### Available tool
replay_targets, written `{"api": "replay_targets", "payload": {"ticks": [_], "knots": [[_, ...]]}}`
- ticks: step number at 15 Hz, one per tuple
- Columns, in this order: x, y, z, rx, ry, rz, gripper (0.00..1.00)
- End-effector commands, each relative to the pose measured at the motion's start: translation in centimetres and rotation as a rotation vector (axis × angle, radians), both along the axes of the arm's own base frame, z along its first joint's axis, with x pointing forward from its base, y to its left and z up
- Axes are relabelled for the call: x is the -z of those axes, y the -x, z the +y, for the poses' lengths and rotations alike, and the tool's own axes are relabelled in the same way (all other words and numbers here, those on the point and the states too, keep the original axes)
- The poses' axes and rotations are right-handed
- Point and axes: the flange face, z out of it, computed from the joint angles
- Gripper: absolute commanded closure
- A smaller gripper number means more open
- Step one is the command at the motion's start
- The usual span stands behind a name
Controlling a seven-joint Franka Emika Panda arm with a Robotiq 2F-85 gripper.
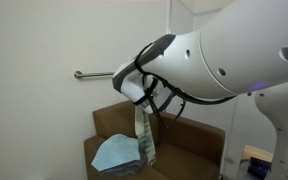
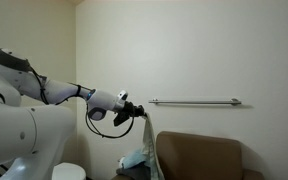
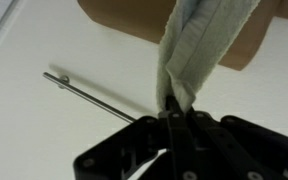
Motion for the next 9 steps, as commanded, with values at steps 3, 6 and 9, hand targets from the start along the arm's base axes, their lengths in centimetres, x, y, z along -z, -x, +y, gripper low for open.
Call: {"api": "replay_targets", "payload": {"ticks": [3,6,9], "knots": [[-10.0,2.6,-2.7,-0.055,-0.211,-0.235,0.95],[-16.2,4.8,-7.9,0.03,-0.283,-0.411,0.95],[-22.2,6.5,-12.6,0.124,-0.3,-0.57,0.95]]}}
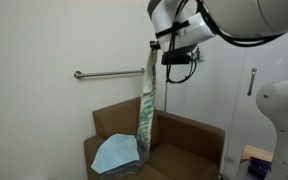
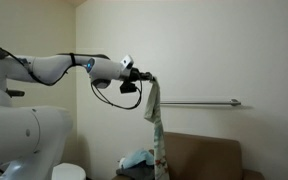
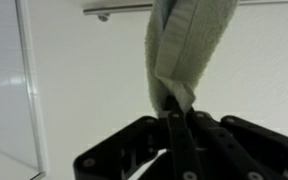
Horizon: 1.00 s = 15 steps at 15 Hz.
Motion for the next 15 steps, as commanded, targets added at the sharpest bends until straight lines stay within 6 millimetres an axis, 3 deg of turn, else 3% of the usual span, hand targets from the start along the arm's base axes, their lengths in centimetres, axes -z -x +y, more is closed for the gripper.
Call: {"api": "replay_targets", "payload": {"ticks": [1,3,8,15], "knots": [[-5.5,1.3,-4.4,0.105,-0.01,-0.151,0.95],[-6.9,0.9,-6.5,0.184,-0.025,-0.228,0.95],[-8.4,-1.3,-9.5,0.382,-0.005,-0.359,0.94],[-12.6,0.0,-9.7,0.624,0.165,-0.586,0.96]]}}
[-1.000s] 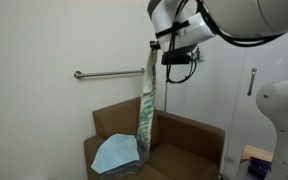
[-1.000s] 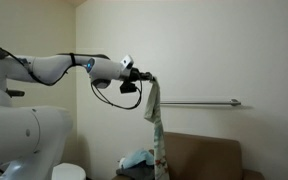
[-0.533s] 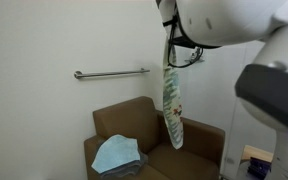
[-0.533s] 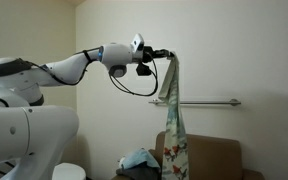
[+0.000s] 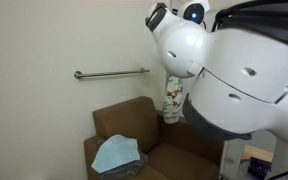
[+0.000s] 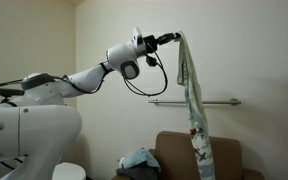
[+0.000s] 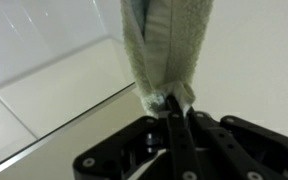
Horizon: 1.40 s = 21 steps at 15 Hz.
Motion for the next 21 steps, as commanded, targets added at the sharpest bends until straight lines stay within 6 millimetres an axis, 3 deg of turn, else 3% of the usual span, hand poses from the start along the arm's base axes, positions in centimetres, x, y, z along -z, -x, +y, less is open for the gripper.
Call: {"api": "replay_targets", "payload": {"ticks": [1,4,8,9,15,18,21], "knots": [[-1.9,1.2,0.1,0.13,0.106,-0.097,0.96],[-2.5,1.7,0.1,0.251,0.223,-0.123,0.96],[-1.8,-1.2,0.8,0.198,0.236,-0.001,0.96],[-1.8,-0.2,1.0,0.192,0.218,-0.056,0.96],[-0.8,-1.8,1.7,0.183,0.249,-0.021,0.95],[-1.0,-1.5,-0.4,0.244,0.27,-0.018,0.96],[-1.5,-0.2,-4.4,0.331,0.256,-0.011,0.95]]}}
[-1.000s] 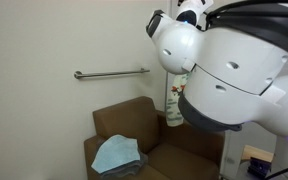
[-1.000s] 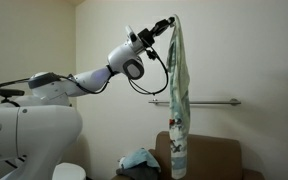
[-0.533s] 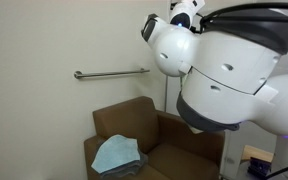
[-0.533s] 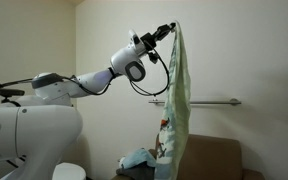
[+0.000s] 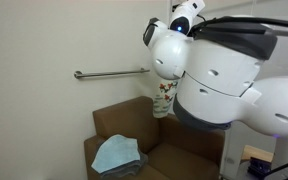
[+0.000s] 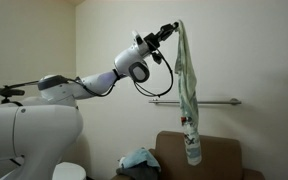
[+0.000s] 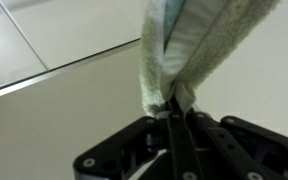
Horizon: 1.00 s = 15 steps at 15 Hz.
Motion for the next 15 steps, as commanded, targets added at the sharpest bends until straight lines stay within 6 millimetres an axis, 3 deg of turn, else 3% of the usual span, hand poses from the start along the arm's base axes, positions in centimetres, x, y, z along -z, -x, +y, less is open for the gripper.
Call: {"api": "replay_targets", "payload": {"ticks": [1,7,11,15], "knots": [[-1.1,1.9,-5.7,0.132,0.001,-0.019,0.95],[-0.6,4.1,-14.5,0.297,-0.032,-0.014,0.95],[0.6,3.6,-18.1,0.342,-0.045,0.02,0.95],[1.3,4.0,-20.3,0.376,-0.038,0.005,0.95]]}}
